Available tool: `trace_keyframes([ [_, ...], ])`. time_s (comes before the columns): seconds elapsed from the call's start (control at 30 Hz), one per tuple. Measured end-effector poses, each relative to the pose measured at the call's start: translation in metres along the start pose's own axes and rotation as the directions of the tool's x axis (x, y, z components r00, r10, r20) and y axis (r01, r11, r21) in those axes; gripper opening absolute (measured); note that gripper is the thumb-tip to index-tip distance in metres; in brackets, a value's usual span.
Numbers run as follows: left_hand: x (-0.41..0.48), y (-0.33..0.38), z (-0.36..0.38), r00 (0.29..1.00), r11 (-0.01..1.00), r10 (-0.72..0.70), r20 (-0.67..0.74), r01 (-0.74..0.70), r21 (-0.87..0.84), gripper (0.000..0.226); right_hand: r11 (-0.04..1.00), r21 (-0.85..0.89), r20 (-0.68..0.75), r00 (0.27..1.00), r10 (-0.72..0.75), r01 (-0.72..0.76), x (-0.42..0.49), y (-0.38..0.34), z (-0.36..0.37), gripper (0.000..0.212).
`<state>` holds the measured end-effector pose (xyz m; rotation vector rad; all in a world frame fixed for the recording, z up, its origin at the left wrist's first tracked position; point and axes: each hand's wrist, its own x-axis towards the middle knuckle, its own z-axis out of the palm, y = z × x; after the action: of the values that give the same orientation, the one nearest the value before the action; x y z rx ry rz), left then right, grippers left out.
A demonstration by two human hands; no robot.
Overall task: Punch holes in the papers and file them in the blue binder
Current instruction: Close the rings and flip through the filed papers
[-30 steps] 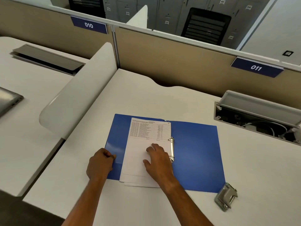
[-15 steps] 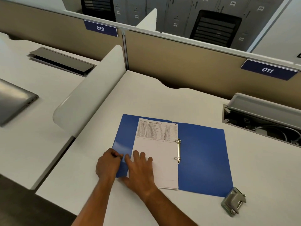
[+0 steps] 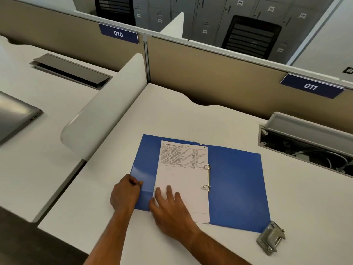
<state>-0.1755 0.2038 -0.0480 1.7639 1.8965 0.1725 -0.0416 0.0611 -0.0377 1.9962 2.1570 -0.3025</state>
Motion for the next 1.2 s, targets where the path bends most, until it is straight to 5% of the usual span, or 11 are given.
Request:
trace_keyframes([
  [0.3, -0.005, 0.002, -0.002, 1.000, 0.999, 0.021, -0.001, -0.021, 0.026, 0.036, 0.946, -0.164, -0.103, 0.949, -0.297, 0.278, -0.011, 0.008, 0.003, 0.052],
  [0.53, -0.005, 0.002, -0.004, 1.000, 0.999, 0.009, 0.010, -0.010, 0.044, 0.043, 0.943, -0.190, -0.050, 0.956, -0.288, 0.274, -0.001, 0.000, -0.009, 0.034],
  [0.8, -0.005, 0.002, -0.005, 1.000, 0.999, 0.024, 0.009, -0.024, 0.049, 0.040, 0.922, -0.238, -0.202, 0.914, -0.353, 0.304, 0.003, -0.003, -0.001, 0.033],
  [0.93, -0.006, 0.001, -0.005, 0.999, 0.999, 0.047, -0.001, -0.047, 0.019, 0.035, 0.975, -0.158, -0.231, 0.954, -0.191, 0.157, 0.009, 0.003, -0.014, 0.031],
  [1.03, -0.006, 0.000, -0.006, 0.999, 0.999, 0.049, 0.005, -0.049, -0.005, 0.028, 0.983, 0.184, -0.300, 0.951, 0.081, -0.025, 0.012, 0.009, -0.041, 0.046],
  [1.2, -0.006, -0.001, -0.008, 0.999, 0.999, 0.041, 0.026, -0.040, -0.019, 0.017, 0.674, 0.716, -0.364, 0.729, 0.580, -0.180, -0.030, 0.042, -0.096, 0.045],
])
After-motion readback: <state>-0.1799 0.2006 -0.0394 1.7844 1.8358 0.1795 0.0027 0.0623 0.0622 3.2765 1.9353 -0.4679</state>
